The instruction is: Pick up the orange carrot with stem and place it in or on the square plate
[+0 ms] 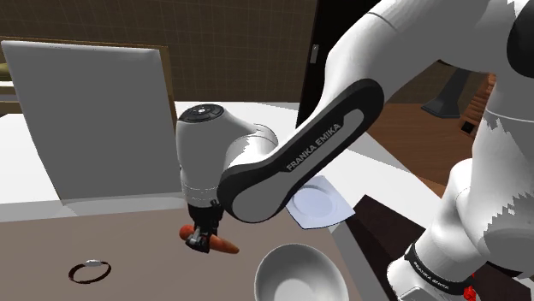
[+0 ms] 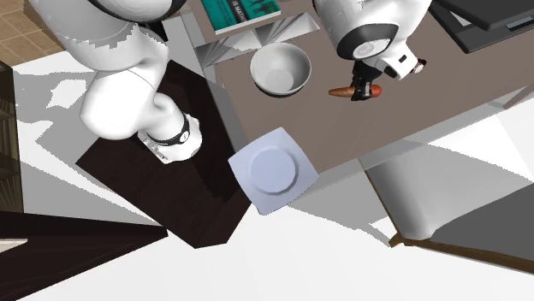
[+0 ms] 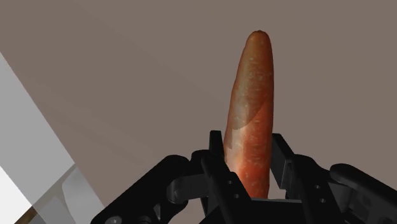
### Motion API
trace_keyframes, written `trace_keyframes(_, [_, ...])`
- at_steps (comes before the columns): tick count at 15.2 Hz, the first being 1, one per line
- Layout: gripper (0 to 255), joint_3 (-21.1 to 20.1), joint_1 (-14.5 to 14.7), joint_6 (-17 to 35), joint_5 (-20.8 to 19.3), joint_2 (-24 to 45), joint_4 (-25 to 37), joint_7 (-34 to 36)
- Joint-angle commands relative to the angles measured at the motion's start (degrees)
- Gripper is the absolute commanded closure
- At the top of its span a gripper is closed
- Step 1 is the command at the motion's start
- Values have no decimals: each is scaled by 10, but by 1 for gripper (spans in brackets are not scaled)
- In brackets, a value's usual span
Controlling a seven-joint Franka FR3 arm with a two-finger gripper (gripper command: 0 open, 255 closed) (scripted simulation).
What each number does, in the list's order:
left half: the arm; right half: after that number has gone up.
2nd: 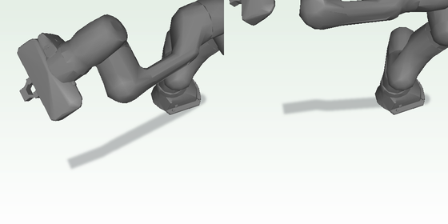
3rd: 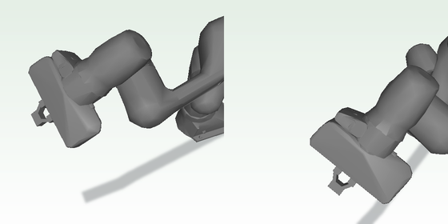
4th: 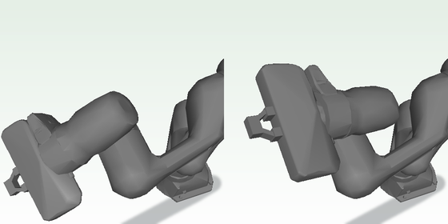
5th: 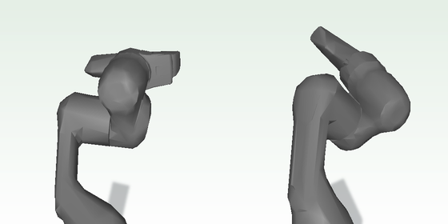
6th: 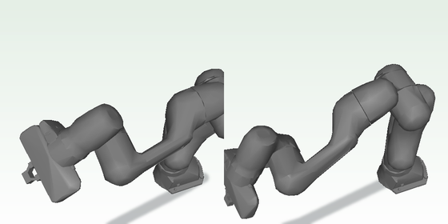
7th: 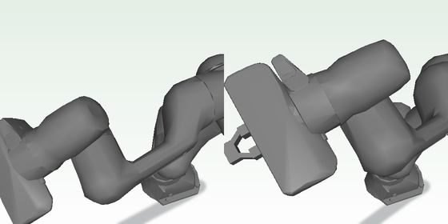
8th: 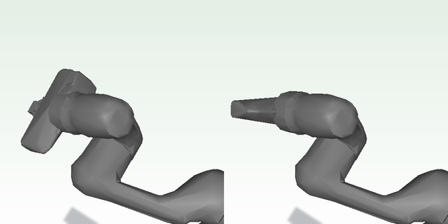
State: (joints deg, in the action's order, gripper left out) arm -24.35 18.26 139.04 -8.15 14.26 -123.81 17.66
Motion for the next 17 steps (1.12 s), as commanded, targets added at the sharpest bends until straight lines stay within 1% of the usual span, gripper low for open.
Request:
trace_keyframes(1, [255, -3, -2, -13, 8, -12, 3, -5])
trace_keyframes(13, [255, -14, -11, -91, 45, -68, 30, -30])
trace_keyframes(17, [255, -3, -37, -71, 91, -145, -59, -93])
